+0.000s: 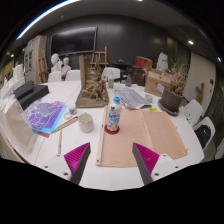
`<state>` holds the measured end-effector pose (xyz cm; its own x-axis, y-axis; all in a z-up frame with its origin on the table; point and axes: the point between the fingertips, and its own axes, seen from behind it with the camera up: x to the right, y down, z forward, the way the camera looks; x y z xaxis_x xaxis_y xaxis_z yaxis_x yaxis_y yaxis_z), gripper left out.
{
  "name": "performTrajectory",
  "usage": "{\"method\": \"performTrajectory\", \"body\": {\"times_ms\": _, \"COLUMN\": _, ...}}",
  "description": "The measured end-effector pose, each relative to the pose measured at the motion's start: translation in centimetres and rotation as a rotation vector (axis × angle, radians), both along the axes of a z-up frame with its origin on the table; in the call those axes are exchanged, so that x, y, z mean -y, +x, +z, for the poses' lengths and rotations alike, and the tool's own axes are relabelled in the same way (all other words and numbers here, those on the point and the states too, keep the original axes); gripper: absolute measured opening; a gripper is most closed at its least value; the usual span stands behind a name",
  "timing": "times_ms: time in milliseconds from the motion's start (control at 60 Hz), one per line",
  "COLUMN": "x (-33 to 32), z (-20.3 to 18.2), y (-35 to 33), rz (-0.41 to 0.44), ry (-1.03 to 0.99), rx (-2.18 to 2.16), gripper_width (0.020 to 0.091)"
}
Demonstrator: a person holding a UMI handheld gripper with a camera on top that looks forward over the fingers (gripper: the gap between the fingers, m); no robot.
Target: Pour water
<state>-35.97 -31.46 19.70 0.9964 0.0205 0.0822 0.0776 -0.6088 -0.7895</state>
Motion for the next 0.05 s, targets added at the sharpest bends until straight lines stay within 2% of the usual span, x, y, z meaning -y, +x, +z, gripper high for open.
{"method": "performTrajectory", "body": {"times_ms": 50, "x": 0.0, "z": 0.29, "y": 0.13, "rz": -0.005, "ry": 0.01, "rx": -0.003, "gripper_width": 0.0858}}
